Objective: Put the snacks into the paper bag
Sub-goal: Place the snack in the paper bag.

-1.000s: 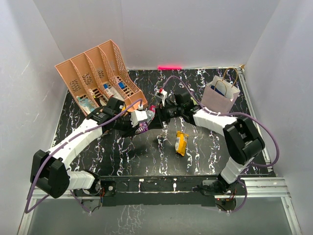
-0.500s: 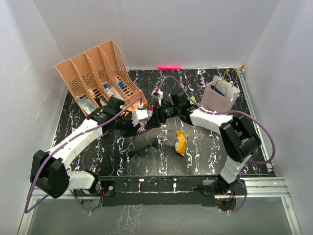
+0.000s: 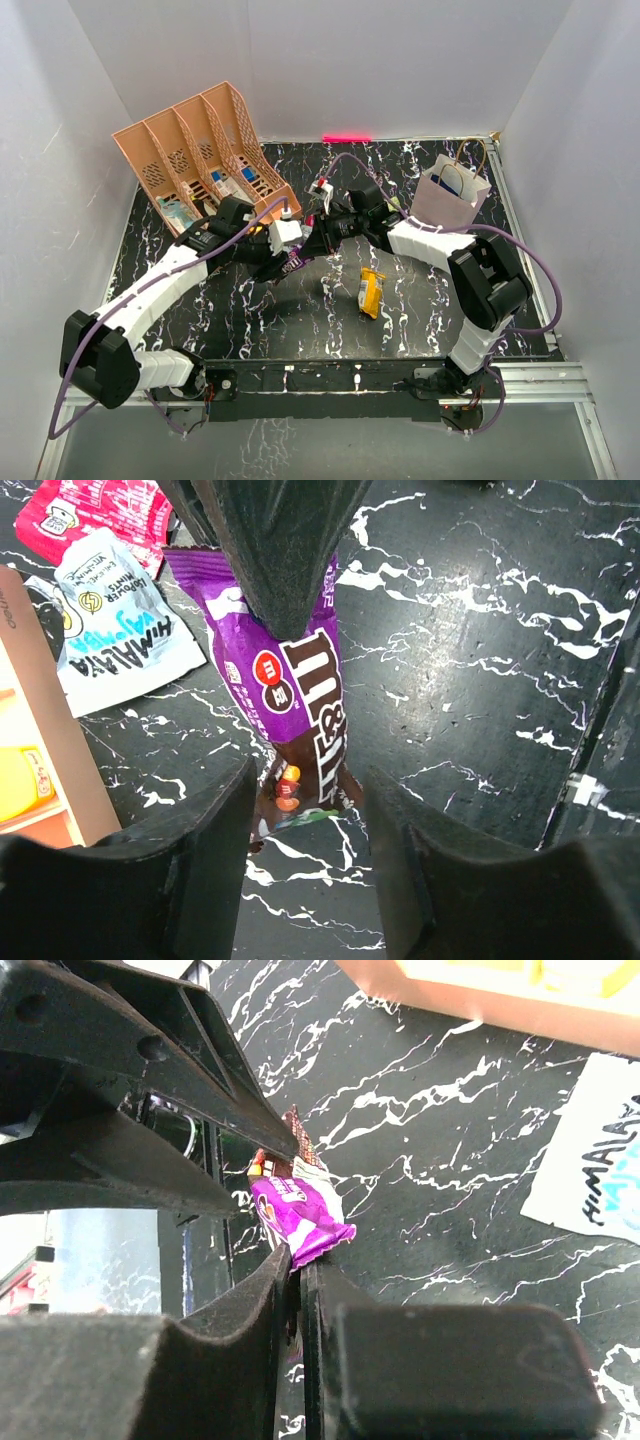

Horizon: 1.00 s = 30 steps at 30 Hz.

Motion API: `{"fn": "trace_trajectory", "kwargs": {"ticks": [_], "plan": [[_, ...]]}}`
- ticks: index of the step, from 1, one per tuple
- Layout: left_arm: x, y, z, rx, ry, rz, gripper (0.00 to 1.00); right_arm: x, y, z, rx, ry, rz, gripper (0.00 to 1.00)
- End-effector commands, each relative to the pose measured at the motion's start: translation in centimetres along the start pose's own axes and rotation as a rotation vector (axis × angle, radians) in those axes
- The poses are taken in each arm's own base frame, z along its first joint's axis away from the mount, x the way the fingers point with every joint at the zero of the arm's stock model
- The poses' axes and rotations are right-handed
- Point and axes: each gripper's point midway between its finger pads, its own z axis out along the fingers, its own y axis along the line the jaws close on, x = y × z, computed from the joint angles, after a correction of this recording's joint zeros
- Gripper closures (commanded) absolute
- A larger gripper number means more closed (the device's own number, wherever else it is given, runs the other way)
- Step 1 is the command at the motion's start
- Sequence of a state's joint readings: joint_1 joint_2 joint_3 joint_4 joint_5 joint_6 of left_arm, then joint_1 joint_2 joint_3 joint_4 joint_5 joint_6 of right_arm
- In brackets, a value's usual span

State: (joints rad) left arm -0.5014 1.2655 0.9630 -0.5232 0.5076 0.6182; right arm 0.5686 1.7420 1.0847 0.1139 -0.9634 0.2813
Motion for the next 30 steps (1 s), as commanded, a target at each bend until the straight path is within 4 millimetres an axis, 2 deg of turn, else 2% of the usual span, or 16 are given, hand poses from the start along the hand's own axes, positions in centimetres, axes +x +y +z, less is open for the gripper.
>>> {"fn": "trace_trajectory", "kwargs": {"ticks": [1,9,13,16,21,25,30], "plan": [[-1.1,-0.3,-0.9,-0.018,-0.047,0.032,0.48,-3.5,1.2,-0.9,0.014,-0.053,-0.145,0.91],[-0.6,0.7,-2.0,-0.095,-0.032,0.023,0.30,-4.6,0.9,-4.2,0.128,-0.042,-0.315,0.92],[-0.7,1.9,-2.9,-0.163,-0.031,0.000,0.26,-5.2,0.7,-6.9,0.240,-0.020,-0.412,0.92],[-0.4,3.6,-3.7,-0.258,-0.016,-0.038,0.22,-5.8,0.2,-9.6,0.368,0.010,-0.453,0.92],[-0.3,5.0,-4.9,-0.334,-0.020,-0.071,0.19,-8.9,1.5,-15.3,0.569,-0.025,-0.518,0.92],[0.0,5.6,-5.3,-0.362,-0.012,-0.081,0.17,-12.8,3.9,-21.7,0.737,-0.135,-0.571,0.92],[0.3,5.9,-5.4,-0.372,-0.003,-0.083,0.15,-16.3,6.2,-29.5,0.981,-0.249,-0.604,0.92]]}}
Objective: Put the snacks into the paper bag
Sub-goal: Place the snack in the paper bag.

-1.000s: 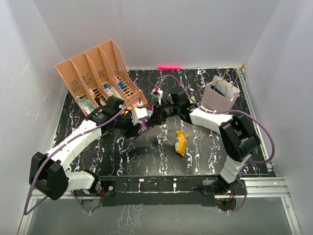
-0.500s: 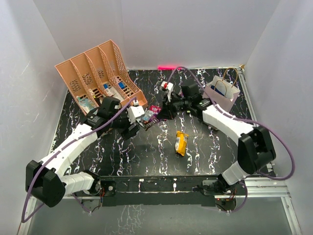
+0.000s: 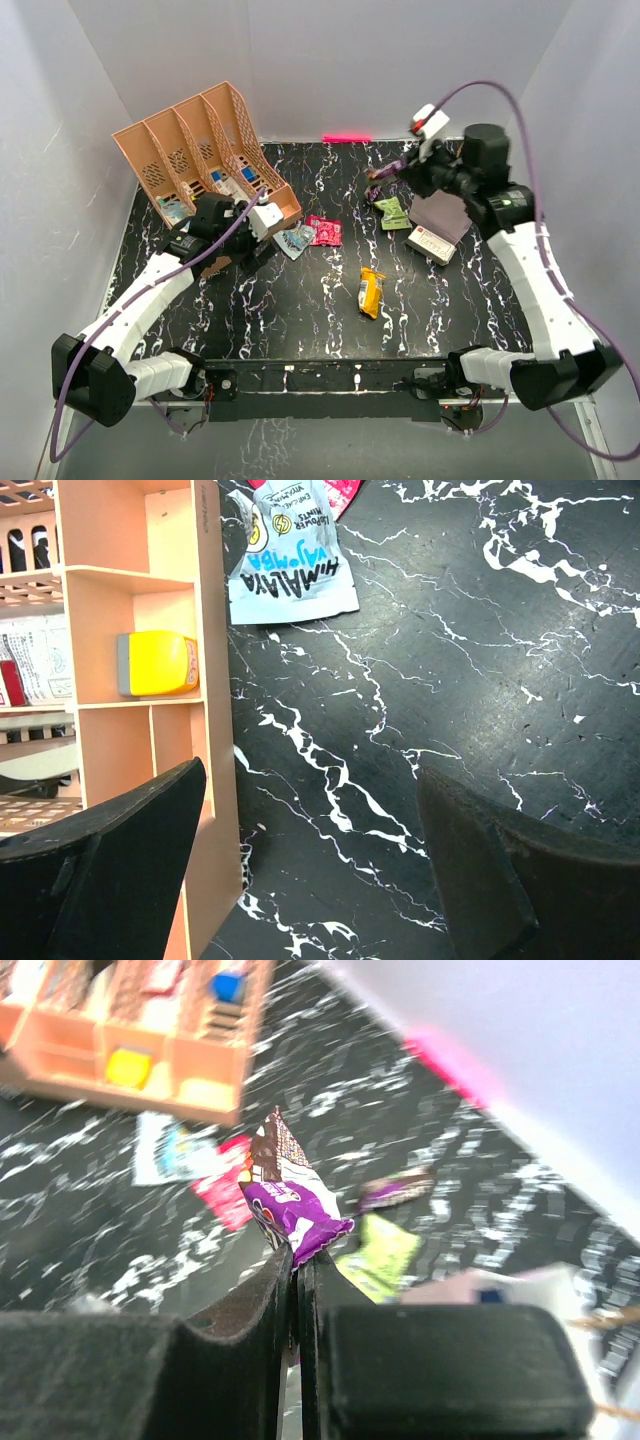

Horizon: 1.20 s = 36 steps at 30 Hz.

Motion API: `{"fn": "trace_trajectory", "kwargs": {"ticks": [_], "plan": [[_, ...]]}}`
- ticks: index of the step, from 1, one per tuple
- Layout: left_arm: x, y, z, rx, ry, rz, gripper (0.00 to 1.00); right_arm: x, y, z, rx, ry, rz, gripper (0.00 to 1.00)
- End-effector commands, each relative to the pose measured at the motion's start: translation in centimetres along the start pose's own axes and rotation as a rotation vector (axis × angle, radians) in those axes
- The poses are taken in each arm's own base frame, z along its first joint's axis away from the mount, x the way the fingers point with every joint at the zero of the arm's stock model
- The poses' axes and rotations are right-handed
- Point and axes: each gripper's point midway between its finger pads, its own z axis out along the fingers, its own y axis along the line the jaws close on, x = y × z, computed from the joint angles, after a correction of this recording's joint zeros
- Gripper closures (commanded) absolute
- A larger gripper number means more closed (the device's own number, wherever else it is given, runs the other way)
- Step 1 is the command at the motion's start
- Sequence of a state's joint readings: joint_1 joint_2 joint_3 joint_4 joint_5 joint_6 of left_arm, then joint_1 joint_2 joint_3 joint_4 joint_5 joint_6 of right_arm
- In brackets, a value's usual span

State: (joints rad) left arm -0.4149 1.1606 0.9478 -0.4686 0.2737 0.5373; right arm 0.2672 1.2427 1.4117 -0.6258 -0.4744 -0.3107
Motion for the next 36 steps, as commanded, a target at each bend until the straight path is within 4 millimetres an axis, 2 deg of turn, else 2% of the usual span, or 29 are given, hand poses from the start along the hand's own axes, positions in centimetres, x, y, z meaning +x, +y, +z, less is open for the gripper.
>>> {"fn": "trace_trajectory", "kwargs": {"ticks": [1,8,14,24,36], "plan": [[-0.9,0.9,-1.0,-0.047,-0.029,0.000,0.14,-4.6,-4.9,-6.2,0.281,-0.069,-0.078,0.92],[-0.2,1.8,-1.1,-0.103,-0.013,0.003,0.07,-5.7,-10.4,-11.2,0.609,-0.016,-0.126,0.92],[0.3,2.4,-1.3,-0.143,-0.001,0.002,0.02,-5.3,-13.2,-13.2,0.771,0.061,-0.173,0.92],[0.4,2.2,-1.2,-0.132,-0.004,0.003,0.02,-2.7,-15.0,-12.9,0.804,0.207,-0.254,0.92],[0.6,2.0,-1.0,-0.121,-0.002,0.002,0.02,1.2,-17.1,-11.0,0.670,0.317,-0.252,0.92]]}}
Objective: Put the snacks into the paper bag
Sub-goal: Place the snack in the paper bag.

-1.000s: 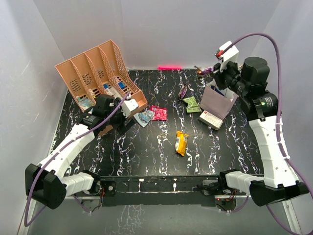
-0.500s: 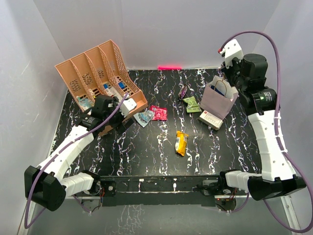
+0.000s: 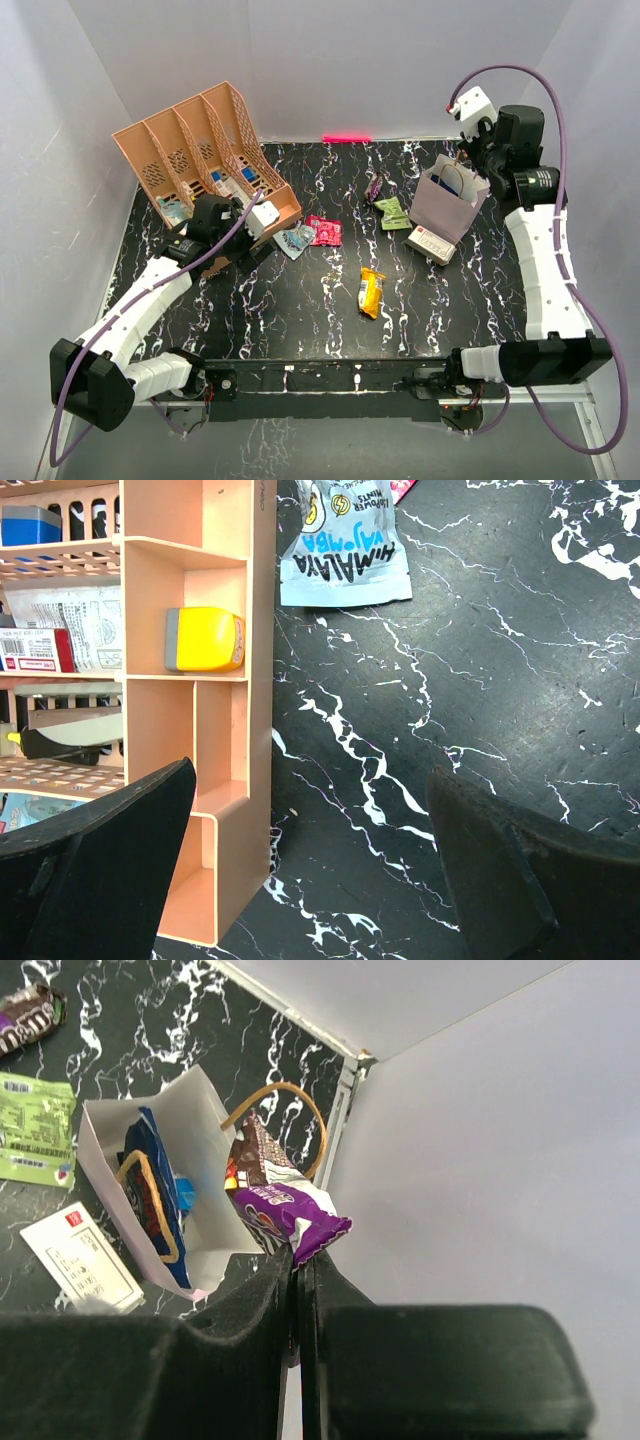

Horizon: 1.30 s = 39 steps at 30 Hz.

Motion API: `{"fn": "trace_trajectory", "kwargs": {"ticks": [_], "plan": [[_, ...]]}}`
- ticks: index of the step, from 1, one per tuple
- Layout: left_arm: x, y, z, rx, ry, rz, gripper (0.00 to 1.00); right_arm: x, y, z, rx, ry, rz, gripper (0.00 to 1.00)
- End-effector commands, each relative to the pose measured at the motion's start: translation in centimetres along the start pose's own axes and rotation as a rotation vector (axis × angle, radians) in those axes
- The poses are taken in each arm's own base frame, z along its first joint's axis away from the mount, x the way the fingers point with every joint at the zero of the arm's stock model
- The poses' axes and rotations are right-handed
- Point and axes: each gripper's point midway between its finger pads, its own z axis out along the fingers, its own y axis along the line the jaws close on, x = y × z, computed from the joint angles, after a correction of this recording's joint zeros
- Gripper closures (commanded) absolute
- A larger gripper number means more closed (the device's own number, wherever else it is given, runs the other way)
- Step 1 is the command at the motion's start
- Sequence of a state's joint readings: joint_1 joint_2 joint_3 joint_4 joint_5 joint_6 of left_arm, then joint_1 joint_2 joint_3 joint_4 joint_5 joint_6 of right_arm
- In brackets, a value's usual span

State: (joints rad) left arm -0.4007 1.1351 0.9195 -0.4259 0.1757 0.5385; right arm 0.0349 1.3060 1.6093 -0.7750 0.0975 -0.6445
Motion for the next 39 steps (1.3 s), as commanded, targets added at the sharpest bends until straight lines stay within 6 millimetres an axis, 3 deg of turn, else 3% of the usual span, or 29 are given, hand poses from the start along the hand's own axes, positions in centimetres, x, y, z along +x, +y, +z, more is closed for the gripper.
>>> {"fn": "trace_trajectory", "kwargs": {"ticks": [1,22,39], "plan": [[-0.2,0.1,-0.6,-0.007,-0.022,0.000,0.02,-0.5,-1.2,0.3,-0.019,-0.040,-0.014,0.92],[-0.1,0.1,-0.4,0.003,-0.020,-0.005,0.02,3.8,0.6,6.3,-0.184,0.063,-0.075,0.92],[-0.1,0.0,-0.4,0.006,-0.022,-0.004,0.02,4.3,2.0,9.8,-0.276,0.066,-0.106,0.91]]}}
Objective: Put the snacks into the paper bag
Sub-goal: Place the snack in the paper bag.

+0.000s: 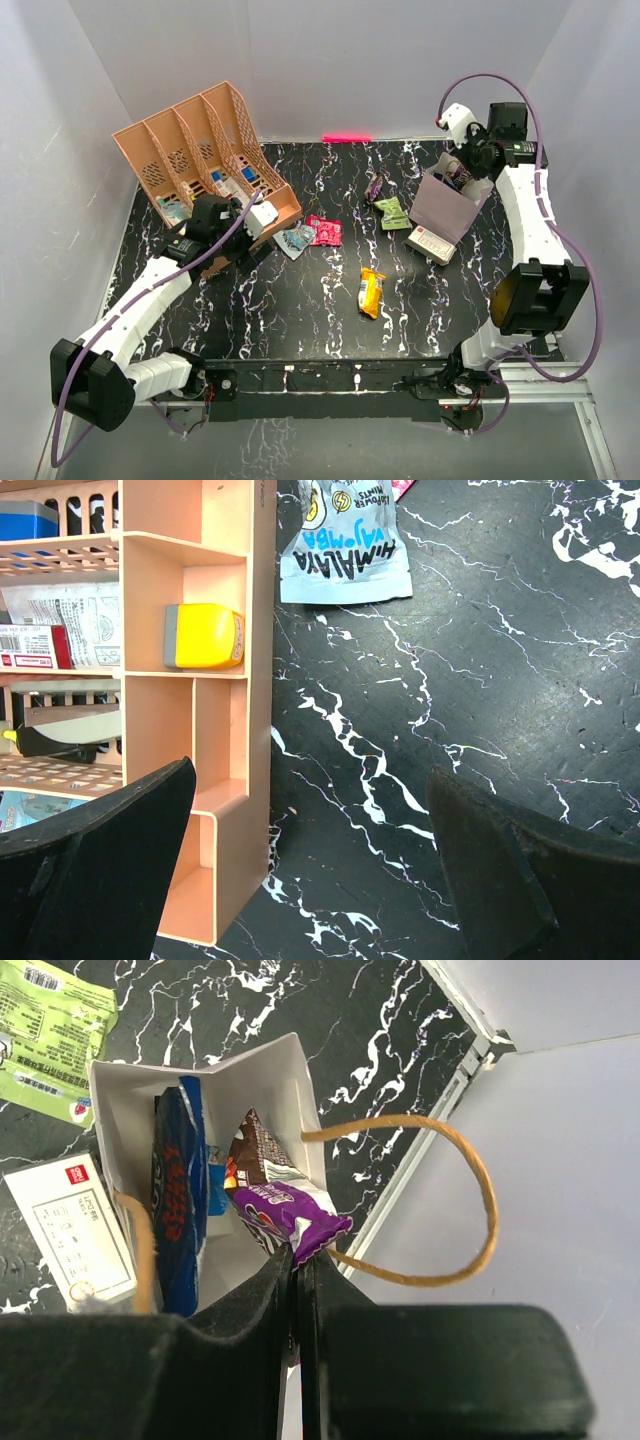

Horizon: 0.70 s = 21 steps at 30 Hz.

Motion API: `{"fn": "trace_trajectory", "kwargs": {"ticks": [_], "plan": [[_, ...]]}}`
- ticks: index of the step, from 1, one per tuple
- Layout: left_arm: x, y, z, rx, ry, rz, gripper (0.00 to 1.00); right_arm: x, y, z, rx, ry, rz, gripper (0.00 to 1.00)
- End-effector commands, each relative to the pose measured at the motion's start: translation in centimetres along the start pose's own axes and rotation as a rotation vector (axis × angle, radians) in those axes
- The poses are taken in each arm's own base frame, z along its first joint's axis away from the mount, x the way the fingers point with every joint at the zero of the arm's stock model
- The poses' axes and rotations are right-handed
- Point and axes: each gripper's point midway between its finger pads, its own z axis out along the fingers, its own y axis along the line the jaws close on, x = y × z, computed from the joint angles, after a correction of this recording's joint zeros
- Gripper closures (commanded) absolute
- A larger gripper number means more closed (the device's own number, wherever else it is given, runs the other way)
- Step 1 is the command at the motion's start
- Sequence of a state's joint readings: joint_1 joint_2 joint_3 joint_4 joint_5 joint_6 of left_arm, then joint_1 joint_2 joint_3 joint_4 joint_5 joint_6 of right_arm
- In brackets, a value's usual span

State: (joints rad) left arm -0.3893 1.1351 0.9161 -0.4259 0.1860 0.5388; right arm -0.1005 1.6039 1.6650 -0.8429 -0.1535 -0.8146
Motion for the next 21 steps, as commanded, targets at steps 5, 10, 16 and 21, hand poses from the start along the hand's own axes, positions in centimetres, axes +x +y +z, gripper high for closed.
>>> {"fn": "trace_trajectory", "kwargs": {"ticks": [5,10,16,21], "plan": [[-0.4,-0.1,-0.4,0.005,-0.023,0.004,0.02,-1.8,-1.1,0.7,-0.007,-0.063,-0.026,0.91],[-0.4,-0.1,-0.5,0.004,-0.024,0.006,0.02,-1.8,-0.7,1.5,-0.036,-0.060,-0.013,0.91],[-0.4,0.0,-0.4,0.000,-0.028,-0.002,0.02,-1.7,-0.8,1.8,-0.040,-0.054,-0.007,0.85],[-0.4,0.0,-0.3,-0.002,-0.029,-0.005,0.02,-2.1,-1.0,1.5,-0.033,-0.064,-0.002,0.79]]}}
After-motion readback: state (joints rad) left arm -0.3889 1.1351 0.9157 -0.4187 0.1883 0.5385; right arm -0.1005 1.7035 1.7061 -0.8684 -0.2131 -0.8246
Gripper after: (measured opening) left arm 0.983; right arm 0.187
